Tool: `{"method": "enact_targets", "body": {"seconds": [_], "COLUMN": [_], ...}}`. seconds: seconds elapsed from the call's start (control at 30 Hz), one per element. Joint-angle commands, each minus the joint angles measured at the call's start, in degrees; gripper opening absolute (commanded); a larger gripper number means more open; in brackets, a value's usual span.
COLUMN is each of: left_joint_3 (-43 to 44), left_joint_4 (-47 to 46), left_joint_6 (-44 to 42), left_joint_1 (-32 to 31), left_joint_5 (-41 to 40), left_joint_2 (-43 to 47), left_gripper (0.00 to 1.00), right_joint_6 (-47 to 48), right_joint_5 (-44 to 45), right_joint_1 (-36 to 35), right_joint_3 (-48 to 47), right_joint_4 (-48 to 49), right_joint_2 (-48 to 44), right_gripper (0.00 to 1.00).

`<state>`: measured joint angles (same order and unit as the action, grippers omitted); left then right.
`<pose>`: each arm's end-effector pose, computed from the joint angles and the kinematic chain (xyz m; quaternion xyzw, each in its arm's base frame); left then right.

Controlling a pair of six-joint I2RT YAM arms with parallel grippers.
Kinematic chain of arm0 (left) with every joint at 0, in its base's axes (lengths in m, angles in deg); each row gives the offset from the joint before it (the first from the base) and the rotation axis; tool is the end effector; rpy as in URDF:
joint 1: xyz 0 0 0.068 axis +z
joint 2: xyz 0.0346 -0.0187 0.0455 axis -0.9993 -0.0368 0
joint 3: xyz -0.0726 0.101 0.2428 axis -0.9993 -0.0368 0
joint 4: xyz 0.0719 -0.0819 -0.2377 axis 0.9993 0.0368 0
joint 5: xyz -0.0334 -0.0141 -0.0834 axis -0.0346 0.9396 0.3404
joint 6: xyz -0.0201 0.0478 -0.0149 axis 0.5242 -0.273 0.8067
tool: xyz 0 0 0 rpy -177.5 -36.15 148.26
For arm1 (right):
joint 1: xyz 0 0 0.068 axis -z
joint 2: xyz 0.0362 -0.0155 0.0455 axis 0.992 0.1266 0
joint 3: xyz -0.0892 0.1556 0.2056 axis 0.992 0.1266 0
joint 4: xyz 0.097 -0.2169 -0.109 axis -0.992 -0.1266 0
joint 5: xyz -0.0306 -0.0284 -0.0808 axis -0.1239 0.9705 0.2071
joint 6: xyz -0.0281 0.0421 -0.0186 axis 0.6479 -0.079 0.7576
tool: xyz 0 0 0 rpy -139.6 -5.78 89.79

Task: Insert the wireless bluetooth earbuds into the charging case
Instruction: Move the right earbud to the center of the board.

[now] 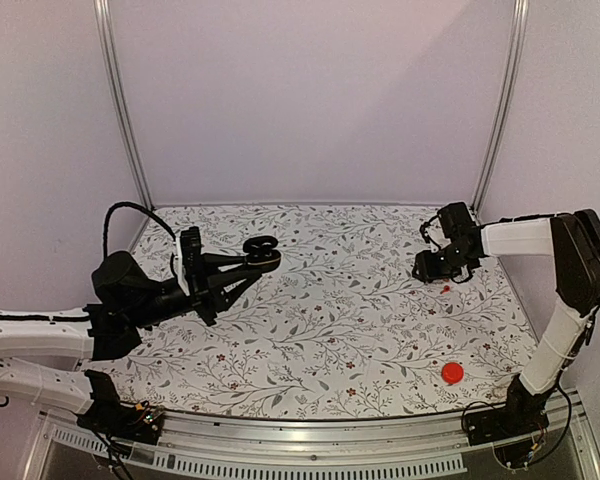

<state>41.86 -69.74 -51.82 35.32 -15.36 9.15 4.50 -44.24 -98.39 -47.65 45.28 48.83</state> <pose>0.1281 -0.1832 0.2732 0.3749 0.5184 -0.4132 0.6480 0.3353 0.0972 0.1672 -0.1002 0.9548 0.0911 0.2645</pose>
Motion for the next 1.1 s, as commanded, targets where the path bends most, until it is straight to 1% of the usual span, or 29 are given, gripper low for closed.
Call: {"method": "enact_targets", "body": {"seconds": [0.0,0.17,0.47,0.63,0.97,1.07], "left_joint_3": [-0.74,-0.65,-0.69,-0.66,-0.65,-0.65], "left_joint_4": [-1.22,-1.18,-0.85,-0.7,-0.85,-1.18], "left_joint_6": [0.3,0.24,0.28,0.16,-0.1,-0.03], "left_joint_1": [0.61,0.57,0.53,0.54,0.55,0.54], "left_joint_5": [-0.73,-0.74,-0.87,-0.95,-1.39,-1.22], "left_joint_2": [1.22,1.13,1.65,1.77,2.0,1.77], "left_gripper": [0.18,0.18,0.18,0.18,0.18,0.18], "right_joint_6": [-0.31,-0.82,-1.03,-0.71,0.97,1.5], "right_joint_5": [3.57,7.29,7.29,5.63,-1.02,-1.15], "right_joint_1": [0.3,0.32,0.35,0.3,0.25,0.21], "right_joint_3": [-0.99,-0.9,-0.98,-1.32,-2.22,-3.23], "right_joint_4": [0.25,0.05,0.08,0.36,2.48,2.55], "right_joint_2": [1.53,2.07,3.68,5.24,6.09,6.31], "right_gripper": [0.57,0.6,0.61,0.59,0.57,0.57]}}
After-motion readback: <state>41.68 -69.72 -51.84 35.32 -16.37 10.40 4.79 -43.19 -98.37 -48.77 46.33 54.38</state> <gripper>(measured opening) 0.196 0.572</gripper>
